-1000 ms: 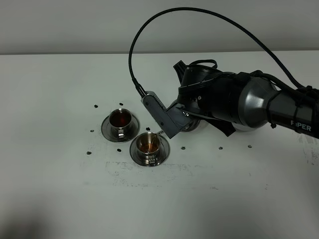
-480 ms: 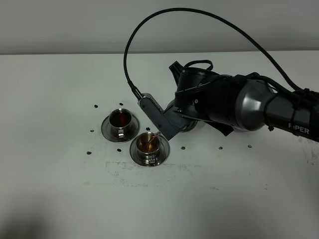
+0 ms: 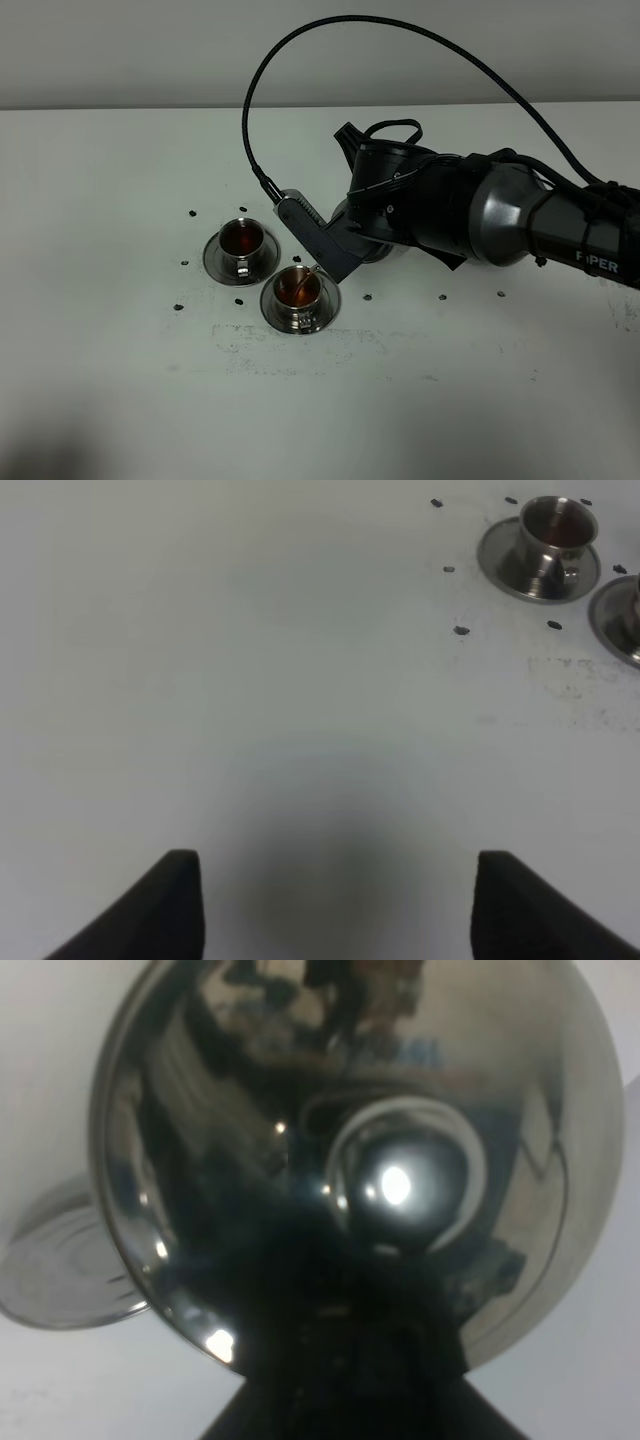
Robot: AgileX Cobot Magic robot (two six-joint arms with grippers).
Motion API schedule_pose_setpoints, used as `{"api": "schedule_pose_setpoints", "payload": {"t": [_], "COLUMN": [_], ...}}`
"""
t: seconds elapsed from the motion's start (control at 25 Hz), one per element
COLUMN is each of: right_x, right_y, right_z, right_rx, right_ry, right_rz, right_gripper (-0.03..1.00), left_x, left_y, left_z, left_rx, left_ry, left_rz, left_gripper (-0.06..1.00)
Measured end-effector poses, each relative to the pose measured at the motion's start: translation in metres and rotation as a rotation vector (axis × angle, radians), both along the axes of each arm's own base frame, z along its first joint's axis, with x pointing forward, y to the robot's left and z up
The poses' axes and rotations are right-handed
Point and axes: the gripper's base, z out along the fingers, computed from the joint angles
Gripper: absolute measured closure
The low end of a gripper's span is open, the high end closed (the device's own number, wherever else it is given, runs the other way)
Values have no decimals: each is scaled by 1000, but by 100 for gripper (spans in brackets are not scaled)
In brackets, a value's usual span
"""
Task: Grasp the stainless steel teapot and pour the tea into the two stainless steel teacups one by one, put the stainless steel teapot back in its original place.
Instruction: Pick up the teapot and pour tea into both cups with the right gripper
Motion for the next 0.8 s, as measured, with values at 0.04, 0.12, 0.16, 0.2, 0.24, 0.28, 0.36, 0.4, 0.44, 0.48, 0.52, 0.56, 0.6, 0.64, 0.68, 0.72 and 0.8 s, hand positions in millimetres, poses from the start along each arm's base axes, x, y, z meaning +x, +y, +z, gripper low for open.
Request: {"api": "schedule_pose_setpoints", "payload": {"t": [0.04,0.12,0.16,0.2,0.24,0.28,0.36,0.4,0.44,0.48,0.52,0.56,0.6,0.64,0.68,0.72,0.8], "right_x": [0,0,0,0,0,0,0,0,0,0,0,0,0,0,0,0,-1], "right_y": [0,1,1,1,1,1,1,1,1,1,1,1,1,1,1,2,2], "right_z": [0,0,0,1,1,1,1,1,1,1,1,1,1,1,1,1,1], "right_rx": [-1,-4,-7,-11,-11,-12,-13,-15,-16,-16,-16,-17,-17,-18,-20,-22,-24], "right_ry": [-1,-3,-6,-8,-9,-9,-10,-11,-12,-12,-12,-12,-12,-13,-13,-12,-11], "right_rz": [0,5,8,10,10,10,11,12,14,14,14,14,15,15,18,22,27], "right_gripper": [76,76,76,76,76,76,76,76,76,76,76,76,76,76,76,76,76], "left_x": [0,0,0,0,0,0,0,0,0,0,0,0,0,0,0,0,0], "left_y": [0,0,0,0,0,0,0,0,0,0,0,0,0,0,0,0,0], "left_z": [0,0,0,0,0,0,0,0,0,0,0,0,0,0,0,0,0], "left_rx": [0,0,0,0,0,0,0,0,0,0,0,0,0,0,0,0,0], "left_ry": [0,0,0,0,0,0,0,0,0,0,0,0,0,0,0,0,0], "left_rz": [0,0,0,0,0,0,0,0,0,0,0,0,0,0,0,0,0], "left_gripper": [37,37,37,37,37,37,37,37,37,37,37,37,37,37,37,37,37]}}
